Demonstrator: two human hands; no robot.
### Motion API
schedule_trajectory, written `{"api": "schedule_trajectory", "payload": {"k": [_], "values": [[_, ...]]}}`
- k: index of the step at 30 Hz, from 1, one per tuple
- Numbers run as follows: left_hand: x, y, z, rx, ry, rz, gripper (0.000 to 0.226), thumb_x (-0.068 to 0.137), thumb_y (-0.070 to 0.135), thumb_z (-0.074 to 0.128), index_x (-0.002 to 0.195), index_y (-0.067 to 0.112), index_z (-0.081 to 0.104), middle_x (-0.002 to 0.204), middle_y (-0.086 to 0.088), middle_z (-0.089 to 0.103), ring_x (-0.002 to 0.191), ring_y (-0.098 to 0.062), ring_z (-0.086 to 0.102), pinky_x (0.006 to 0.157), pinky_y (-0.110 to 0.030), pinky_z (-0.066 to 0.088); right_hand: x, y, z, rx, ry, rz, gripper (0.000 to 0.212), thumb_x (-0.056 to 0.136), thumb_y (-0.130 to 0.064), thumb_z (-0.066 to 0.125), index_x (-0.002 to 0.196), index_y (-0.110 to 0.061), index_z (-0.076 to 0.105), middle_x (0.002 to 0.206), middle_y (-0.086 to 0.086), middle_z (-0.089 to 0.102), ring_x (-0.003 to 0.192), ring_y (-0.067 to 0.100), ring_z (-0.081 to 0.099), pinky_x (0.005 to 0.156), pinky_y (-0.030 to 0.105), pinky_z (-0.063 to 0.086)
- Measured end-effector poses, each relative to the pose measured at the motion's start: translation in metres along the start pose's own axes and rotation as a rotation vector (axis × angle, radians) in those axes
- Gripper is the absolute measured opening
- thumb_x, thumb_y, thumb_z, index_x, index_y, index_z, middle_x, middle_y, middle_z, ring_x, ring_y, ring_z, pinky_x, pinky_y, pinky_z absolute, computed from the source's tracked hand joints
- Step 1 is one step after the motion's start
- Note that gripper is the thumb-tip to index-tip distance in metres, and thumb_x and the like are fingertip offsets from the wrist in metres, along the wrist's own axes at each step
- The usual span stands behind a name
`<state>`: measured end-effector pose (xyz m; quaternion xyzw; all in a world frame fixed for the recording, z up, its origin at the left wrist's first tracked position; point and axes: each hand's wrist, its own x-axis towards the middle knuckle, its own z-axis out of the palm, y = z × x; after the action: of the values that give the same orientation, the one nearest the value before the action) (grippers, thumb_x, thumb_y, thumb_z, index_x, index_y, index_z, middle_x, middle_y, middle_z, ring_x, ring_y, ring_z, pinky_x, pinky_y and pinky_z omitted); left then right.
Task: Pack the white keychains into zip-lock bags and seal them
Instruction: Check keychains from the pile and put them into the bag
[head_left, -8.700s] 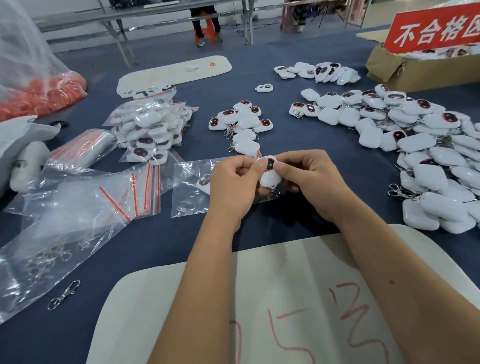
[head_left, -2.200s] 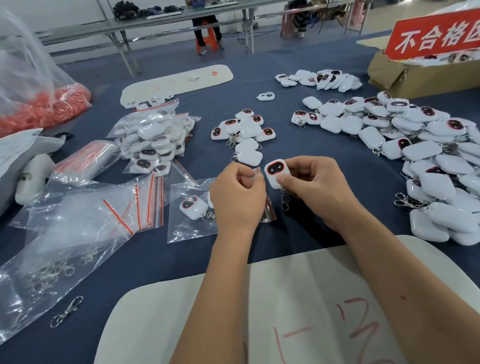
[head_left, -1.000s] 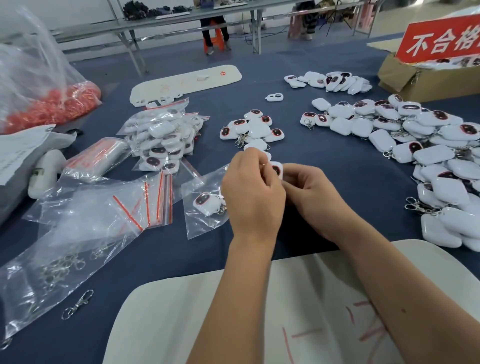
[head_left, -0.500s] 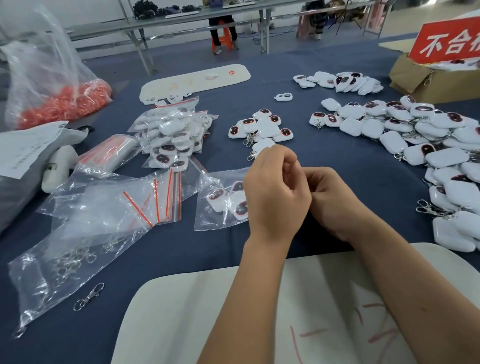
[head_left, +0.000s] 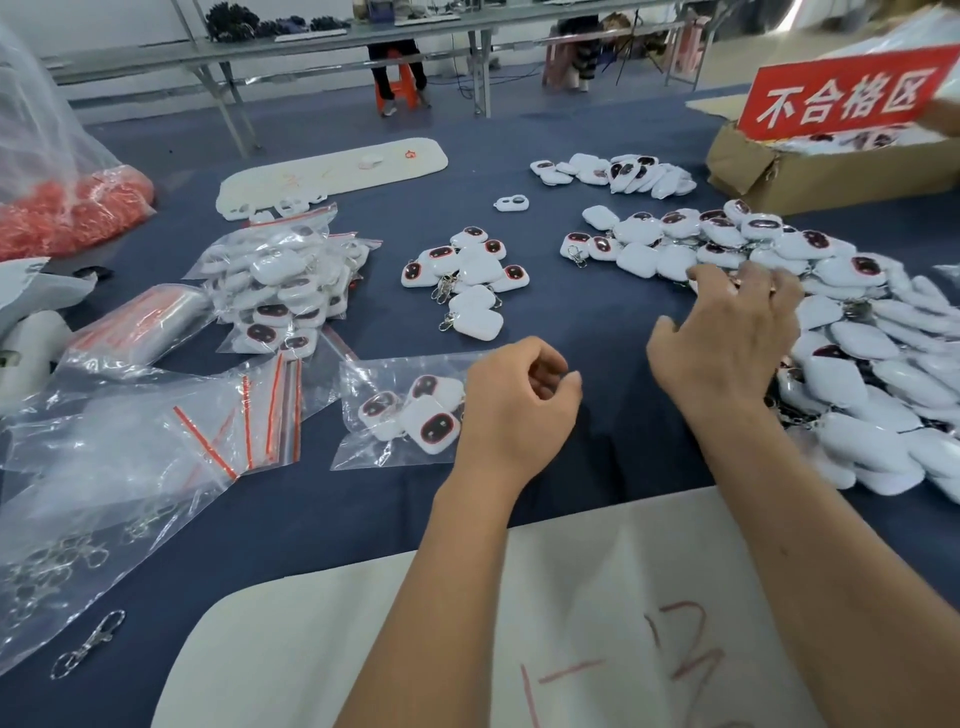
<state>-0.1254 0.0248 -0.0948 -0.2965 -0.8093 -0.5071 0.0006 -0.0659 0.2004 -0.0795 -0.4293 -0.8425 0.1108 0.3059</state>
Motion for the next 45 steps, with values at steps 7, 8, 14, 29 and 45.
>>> {"api": "schedule_trajectory", "payload": {"k": [7, 8, 14, 29, 45], "values": [[0.000, 0.005, 0.000, -0.027, -0.012, -0.046, 0.010, 0.089, 0.019, 0.074, 0.081, 0.019, 0.069, 0.073, 0.008, 0.068, 0.063, -0.005, 0.058, 0.061, -0.013, 0.048, 0.042, -0.002, 0.042, -0.170, -0.353, -0.002, 0.077, 0.099, -0.064, 0.049, 0.164, -0.042, 0.015, 0.173, 0.013, -0.020, 0.157, 0.047, -0.020, 0.122, 0.072, -0.005], [0.000, 0.005, 0.000, -0.026, -0.015, -0.046, 0.009, 0.089, 0.019, 0.074, 0.081, 0.019, 0.069, 0.073, 0.008, 0.068, 0.063, -0.005, 0.058, 0.061, -0.013, 0.048, 0.047, -0.003, 0.046, -0.185, -0.362, 0.003, 0.080, 0.097, -0.070, 0.047, 0.165, -0.044, 0.012, 0.173, 0.012, -0.022, 0.156, 0.048, -0.020, 0.120, 0.075, -0.005], [0.000, 0.004, 0.001, -0.038, -0.037, -0.044, 0.009, 0.088, 0.018, 0.074, 0.080, 0.021, 0.070, 0.070, 0.011, 0.066, 0.061, -0.005, 0.057, 0.062, -0.027, 0.056, 0.078, -0.004, 0.051, -0.237, -0.438, -0.062, 0.092, 0.083, -0.093, 0.037, 0.161, -0.052, 0.011, 0.174, 0.008, -0.019, 0.157, 0.046, -0.019, 0.115, 0.079, -0.003], [0.001, 0.002, -0.003, -0.102, -0.037, -0.089, 0.008, 0.088, 0.014, 0.074, 0.084, 0.020, 0.072, 0.071, 0.012, 0.067, 0.061, -0.001, 0.056, 0.061, -0.018, 0.053, 0.003, -0.026, 0.023, -0.093, -0.243, -0.208, 0.039, 0.101, -0.034, 0.061, 0.137, -0.020, 0.057, 0.140, 0.009, 0.053, 0.133, 0.038, 0.039, 0.104, 0.052, 0.036], [0.004, -0.007, -0.025, -0.361, 0.232, -0.222, 0.007, 0.095, 0.015, 0.067, 0.095, 0.019, 0.073, 0.081, -0.006, 0.071, 0.070, -0.021, 0.067, 0.065, -0.035, 0.057, -0.035, -0.039, -0.002, 0.927, -0.364, -0.180, 0.019, 0.110, -0.017, 0.053, 0.106, -0.013, 0.071, 0.080, -0.006, 0.068, 0.059, 0.013, 0.064, 0.053, 0.032, 0.053]]}}
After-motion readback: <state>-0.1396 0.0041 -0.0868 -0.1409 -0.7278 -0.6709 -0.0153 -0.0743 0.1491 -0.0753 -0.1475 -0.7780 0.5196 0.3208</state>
